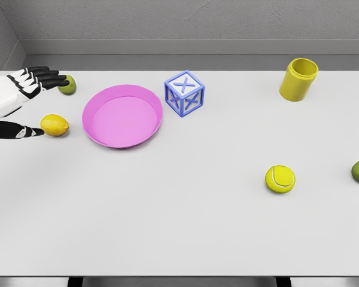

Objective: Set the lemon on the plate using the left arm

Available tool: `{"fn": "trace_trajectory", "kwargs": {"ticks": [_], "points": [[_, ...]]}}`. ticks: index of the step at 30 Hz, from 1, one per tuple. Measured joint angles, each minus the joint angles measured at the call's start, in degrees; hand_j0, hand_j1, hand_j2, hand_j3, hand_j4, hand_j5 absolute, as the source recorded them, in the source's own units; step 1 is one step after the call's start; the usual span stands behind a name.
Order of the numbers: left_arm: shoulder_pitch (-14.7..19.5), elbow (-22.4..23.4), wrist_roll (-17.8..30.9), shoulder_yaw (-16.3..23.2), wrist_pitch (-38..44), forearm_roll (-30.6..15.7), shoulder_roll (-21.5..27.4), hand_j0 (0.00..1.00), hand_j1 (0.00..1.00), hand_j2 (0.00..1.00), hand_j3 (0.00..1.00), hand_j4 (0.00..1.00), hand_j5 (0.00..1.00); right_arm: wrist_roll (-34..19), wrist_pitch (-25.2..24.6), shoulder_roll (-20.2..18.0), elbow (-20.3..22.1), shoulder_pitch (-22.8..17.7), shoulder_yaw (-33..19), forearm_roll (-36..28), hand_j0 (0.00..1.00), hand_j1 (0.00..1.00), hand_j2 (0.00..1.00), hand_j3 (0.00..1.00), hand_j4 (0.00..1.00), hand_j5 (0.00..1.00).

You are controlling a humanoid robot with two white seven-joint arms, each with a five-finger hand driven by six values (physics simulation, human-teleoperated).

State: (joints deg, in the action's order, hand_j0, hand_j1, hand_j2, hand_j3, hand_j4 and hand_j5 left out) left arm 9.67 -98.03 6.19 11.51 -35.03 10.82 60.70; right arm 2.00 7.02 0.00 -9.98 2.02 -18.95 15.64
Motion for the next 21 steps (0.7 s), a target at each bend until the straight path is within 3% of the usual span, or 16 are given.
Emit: {"fn": "trace_trajectory", "kwargs": {"ticks": [7, 9, 12, 15, 18, 21], "points": [[-0.44, 1.68, 2.54, -0.07, 0.00, 2.72, -0.11, 1.00, 1.00, 1.00, 1.00, 1.00, 1.00, -0.06, -0.08, 0.00, -0.05, 0.00, 0.13, 0.02, 1.00, 1.00, 1.00, 1.00, 1.00, 1.00], [-0.35, 3.57, 6.30, -0.04, 0.00, 3.32, -0.71, 1.00, 1.00, 1.00, 1.00, 1.00, 1.00, -0.06, -0.08, 0.00, -0.04, 0.00, 0.14, 0.02, 1.00, 1.00, 1.00, 1.00, 1.00, 1.00], [0.35, 5.29, 16.47, -0.06, -0.04, 3.83, -5.91, 1.00, 1.00, 1.00, 1.00, 1.00, 1.00, -0.06, -0.08, 0.00, -0.04, 0.00, 0.14, 0.02, 1.00, 1.00, 1.00, 1.00, 1.00, 1.00], [0.70, 7.83, 21.56, -0.08, -0.08, 4.03, -8.65, 1.00, 1.00, 1.00, 1.00, 1.00, 1.00, -0.06, -0.08, 0.00, -0.03, 0.00, 0.14, 0.02, 1.00, 1.00, 1.00, 1.00, 1.00, 1.00], [4.13, 10.53, 23.39, 1.04, -0.05, 5.01, -10.00, 1.00, 1.00, 1.00, 1.00, 1.00, 1.00, -0.05, -0.08, 0.00, -0.04, 0.00, 0.15, 0.02, 1.00, 1.00, 1.00, 1.00, 1.00, 1.00], [11.25, 17.58, 24.03, 3.02, -0.02, 6.48, -12.06, 1.00, 1.00, 1.00, 1.00, 1.00, 1.00, -0.04, -0.08, 0.00, -0.03, 0.00, 0.15, 0.02, 1.00, 1.00, 1.00, 1.00, 1.00, 1.00]]}}
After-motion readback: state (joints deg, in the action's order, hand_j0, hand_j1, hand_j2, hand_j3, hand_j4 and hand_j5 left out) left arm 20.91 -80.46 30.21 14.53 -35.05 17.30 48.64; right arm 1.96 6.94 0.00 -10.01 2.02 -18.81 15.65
